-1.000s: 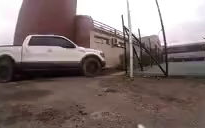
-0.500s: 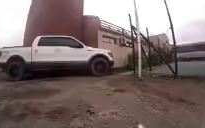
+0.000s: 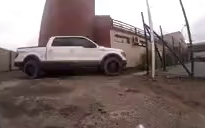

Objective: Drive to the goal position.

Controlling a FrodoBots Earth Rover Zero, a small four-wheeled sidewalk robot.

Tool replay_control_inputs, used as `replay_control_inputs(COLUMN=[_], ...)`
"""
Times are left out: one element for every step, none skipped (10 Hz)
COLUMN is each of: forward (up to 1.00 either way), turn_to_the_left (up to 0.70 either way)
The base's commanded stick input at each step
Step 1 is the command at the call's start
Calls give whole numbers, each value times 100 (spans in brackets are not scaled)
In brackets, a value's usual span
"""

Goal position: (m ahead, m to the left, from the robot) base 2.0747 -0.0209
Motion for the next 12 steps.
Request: replay_control_inputs(forward=[0,0,0,0,0,0,0,0,0,0,0,0], turn_to_the_left=[0,70,70,70,70,70,70,70,70,70,70,70])
